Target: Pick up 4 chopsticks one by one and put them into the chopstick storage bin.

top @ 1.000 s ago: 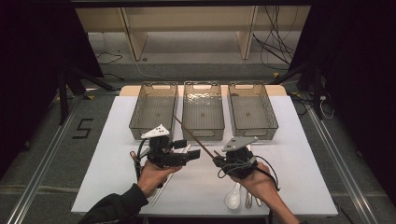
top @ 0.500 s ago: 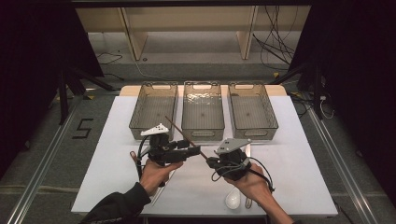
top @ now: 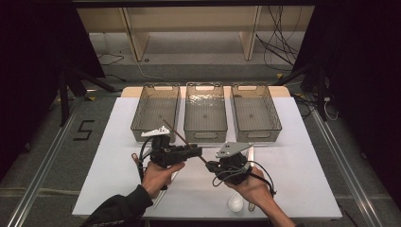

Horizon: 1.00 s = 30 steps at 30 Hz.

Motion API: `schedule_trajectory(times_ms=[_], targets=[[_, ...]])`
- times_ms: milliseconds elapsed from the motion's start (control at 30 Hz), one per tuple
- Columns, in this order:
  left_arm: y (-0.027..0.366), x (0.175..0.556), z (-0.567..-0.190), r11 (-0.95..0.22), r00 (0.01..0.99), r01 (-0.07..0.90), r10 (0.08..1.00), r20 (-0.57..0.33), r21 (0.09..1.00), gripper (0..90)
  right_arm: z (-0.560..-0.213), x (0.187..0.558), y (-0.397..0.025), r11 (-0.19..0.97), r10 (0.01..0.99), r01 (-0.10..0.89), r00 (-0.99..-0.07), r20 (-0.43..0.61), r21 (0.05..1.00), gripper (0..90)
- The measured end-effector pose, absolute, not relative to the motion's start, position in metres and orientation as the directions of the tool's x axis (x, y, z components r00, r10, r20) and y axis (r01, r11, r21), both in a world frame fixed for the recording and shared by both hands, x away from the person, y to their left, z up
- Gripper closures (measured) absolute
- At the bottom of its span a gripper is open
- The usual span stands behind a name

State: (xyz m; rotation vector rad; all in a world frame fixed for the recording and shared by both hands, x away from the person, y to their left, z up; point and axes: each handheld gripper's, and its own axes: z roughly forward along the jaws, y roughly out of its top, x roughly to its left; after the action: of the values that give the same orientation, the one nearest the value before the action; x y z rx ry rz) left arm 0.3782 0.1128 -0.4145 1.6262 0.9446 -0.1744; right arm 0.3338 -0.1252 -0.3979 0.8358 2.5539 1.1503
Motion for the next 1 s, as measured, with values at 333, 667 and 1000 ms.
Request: schedule_trajectory(times_ms=[333,667,1000], targets=[[0.116,0.38,-0.415,0.039,0.653,0.674,0.436,-0.619,0.738,75.8,-0.4,0.334,-0.125,0.524,0.575,0.407,-0.817,0.041,0.748,83.9],[0.114,0.378,-0.4,-0.073,0.726,0.62,0.43,-0.536,0.781,84.2,-0.402,0.337,-0.129,0.515,0.568,0.417,-0.821,0.066,0.749,71.1],[0.146,0.4,-0.385,-0.046,0.685,0.62,0.519,-0.512,0.783,84.2,-0.398,0.34,-0.145,0.502,0.597,0.461,-0.797,0.093,0.732,43.1]])
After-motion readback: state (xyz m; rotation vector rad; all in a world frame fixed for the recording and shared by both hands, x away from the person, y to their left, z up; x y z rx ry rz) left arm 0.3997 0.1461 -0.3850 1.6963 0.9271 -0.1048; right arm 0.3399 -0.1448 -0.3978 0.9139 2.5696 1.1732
